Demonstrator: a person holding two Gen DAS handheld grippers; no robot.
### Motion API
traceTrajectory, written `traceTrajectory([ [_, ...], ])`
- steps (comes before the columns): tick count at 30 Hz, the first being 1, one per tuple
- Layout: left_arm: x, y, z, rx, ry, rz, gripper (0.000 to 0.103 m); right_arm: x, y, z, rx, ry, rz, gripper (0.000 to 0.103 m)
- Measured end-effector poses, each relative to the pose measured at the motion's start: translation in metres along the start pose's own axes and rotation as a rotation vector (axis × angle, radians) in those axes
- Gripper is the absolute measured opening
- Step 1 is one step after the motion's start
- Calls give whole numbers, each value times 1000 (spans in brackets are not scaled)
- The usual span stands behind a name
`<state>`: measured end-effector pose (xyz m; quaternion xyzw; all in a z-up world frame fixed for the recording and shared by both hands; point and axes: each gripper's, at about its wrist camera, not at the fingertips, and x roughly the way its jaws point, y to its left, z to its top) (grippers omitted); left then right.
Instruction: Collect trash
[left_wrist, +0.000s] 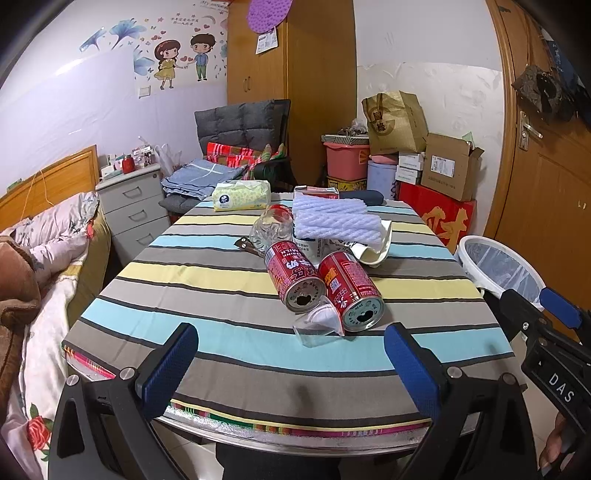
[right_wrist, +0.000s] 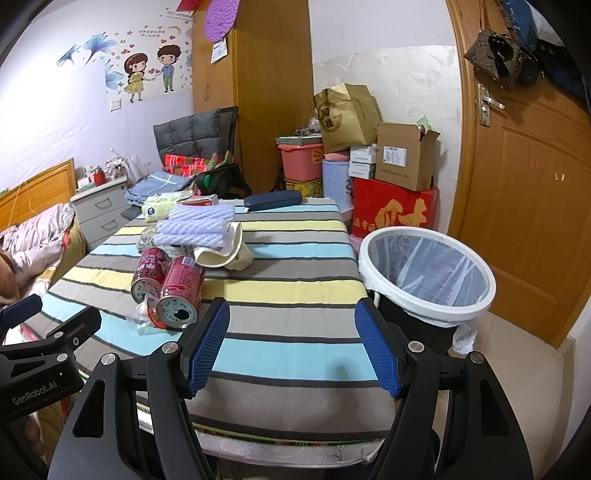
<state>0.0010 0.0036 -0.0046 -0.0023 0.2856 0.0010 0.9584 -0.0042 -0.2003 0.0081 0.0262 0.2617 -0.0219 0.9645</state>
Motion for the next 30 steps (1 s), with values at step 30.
traceTrajectory([
  [30, -3, -2, 3, -7, 3, -2, 102, -1, 1, 3, -4, -7, -3, 72],
])
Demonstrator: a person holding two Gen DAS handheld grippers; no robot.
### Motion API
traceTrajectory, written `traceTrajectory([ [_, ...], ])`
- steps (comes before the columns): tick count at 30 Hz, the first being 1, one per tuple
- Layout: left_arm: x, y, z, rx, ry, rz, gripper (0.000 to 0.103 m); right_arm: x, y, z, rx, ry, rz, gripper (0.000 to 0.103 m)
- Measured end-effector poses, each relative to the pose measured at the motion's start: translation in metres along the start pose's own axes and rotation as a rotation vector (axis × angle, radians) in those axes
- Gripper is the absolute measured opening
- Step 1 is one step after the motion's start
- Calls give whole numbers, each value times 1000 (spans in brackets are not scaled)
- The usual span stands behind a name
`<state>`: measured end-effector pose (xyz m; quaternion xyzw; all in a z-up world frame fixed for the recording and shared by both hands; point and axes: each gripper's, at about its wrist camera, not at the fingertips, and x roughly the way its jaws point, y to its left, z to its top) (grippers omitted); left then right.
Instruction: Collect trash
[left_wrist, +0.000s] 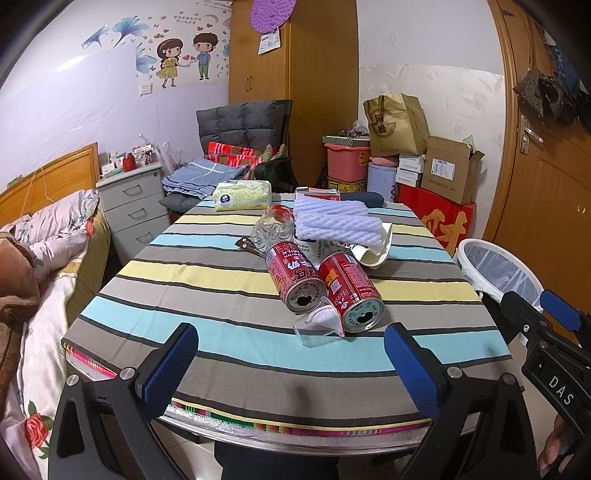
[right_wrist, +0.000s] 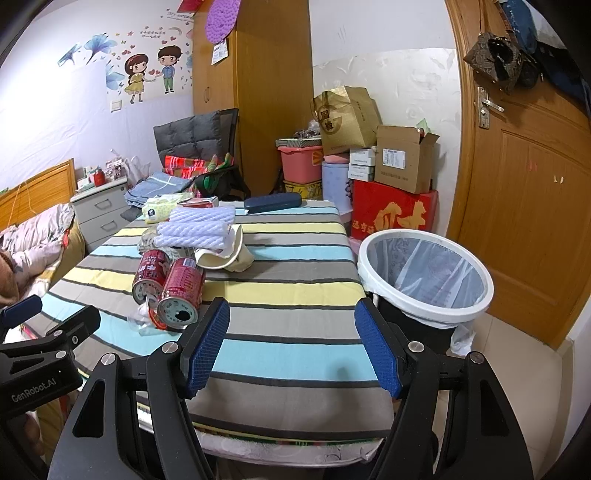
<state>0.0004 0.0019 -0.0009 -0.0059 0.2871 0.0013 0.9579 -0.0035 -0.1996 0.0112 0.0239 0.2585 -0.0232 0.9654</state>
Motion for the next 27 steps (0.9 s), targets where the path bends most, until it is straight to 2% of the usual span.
traceTrajectory([
  [27, -2, 4, 3, -6, -1, 0, 102, -3, 2, 0, -3, -7, -7, 72],
])
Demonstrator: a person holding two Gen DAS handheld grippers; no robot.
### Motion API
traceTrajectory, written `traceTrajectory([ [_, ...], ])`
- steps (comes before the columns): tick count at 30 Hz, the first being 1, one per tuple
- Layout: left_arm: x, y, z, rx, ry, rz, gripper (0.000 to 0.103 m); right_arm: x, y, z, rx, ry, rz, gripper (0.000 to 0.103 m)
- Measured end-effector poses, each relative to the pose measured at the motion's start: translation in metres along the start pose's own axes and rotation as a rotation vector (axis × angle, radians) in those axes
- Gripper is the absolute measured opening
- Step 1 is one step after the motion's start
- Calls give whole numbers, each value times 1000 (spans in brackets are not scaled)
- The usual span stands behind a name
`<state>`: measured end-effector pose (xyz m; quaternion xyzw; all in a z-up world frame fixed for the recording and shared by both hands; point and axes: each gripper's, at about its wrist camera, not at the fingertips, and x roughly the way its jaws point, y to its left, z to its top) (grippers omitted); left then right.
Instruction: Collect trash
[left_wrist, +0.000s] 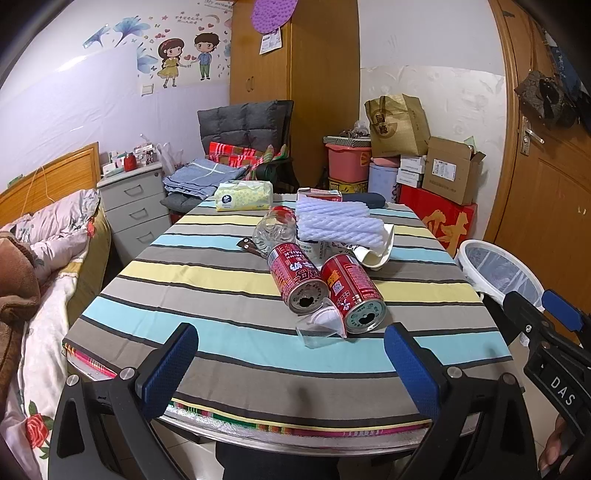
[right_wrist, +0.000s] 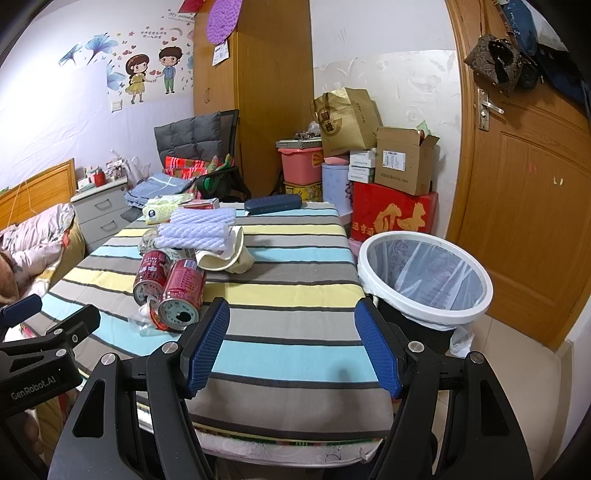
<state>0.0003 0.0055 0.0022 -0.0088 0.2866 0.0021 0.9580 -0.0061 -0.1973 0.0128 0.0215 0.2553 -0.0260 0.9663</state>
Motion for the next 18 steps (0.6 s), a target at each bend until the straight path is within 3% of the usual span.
traceTrajectory([
  [12, 2, 6, 2, -11, 7, 1, 102, 3, 0, 0, -1, 8, 10, 72],
  [18, 18, 30, 6, -41, 44, -39, 102, 23, 7, 1, 15, 33, 105, 72],
])
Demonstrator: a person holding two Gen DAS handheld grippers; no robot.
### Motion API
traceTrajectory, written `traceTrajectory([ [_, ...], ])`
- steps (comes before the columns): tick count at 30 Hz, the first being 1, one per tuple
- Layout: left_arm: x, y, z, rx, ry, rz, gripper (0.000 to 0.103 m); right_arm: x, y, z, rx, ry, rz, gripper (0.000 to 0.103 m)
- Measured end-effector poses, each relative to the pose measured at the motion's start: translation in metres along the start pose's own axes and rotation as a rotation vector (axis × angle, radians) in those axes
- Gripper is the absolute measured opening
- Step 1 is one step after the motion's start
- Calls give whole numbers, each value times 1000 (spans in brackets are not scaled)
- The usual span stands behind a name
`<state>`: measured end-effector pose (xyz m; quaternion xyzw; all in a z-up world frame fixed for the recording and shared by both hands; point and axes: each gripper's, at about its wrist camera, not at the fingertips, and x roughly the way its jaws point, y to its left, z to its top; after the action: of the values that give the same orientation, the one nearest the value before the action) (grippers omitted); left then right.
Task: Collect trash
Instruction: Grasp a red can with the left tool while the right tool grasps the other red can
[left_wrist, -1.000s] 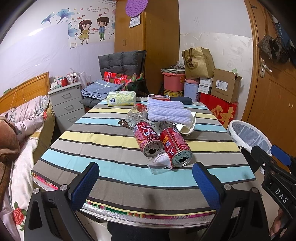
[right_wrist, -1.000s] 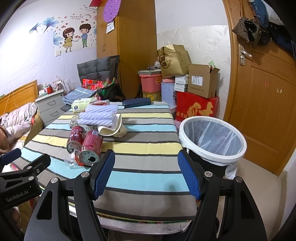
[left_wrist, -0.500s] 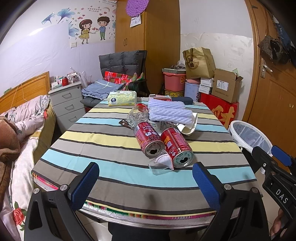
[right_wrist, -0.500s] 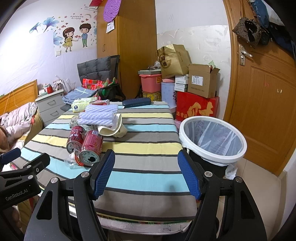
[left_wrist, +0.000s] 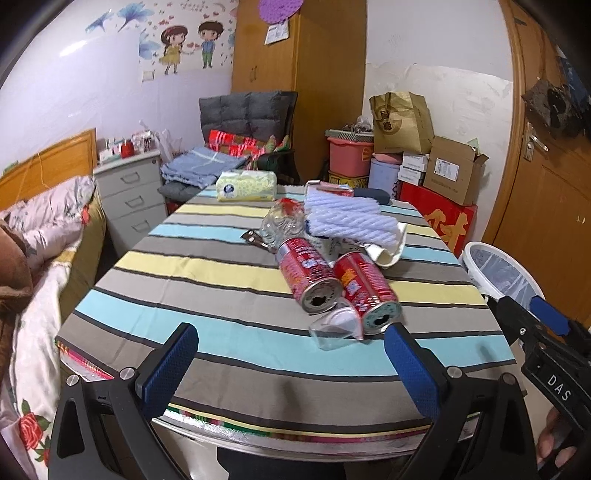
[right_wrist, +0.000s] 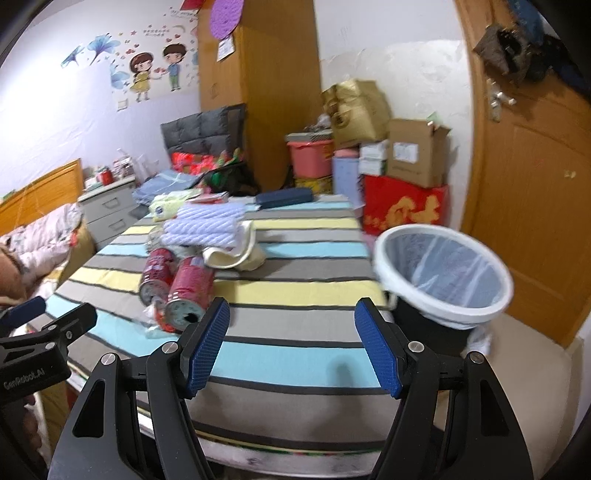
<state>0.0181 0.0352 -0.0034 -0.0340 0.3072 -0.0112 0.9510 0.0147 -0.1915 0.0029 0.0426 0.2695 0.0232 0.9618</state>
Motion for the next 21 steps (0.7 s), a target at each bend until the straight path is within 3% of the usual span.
traceTrajectory([
  [7, 15, 26, 13, -13, 3, -4, 102, 40, 25, 6, -20, 82, 122, 72],
  [10, 32, 37, 20, -24, 45, -23, 102, 54, 36, 7, -36, 110, 164, 72],
  [21, 69, 48, 43, -55, 83, -68, 102, 86, 54, 8, -47, 219, 222, 72],
])
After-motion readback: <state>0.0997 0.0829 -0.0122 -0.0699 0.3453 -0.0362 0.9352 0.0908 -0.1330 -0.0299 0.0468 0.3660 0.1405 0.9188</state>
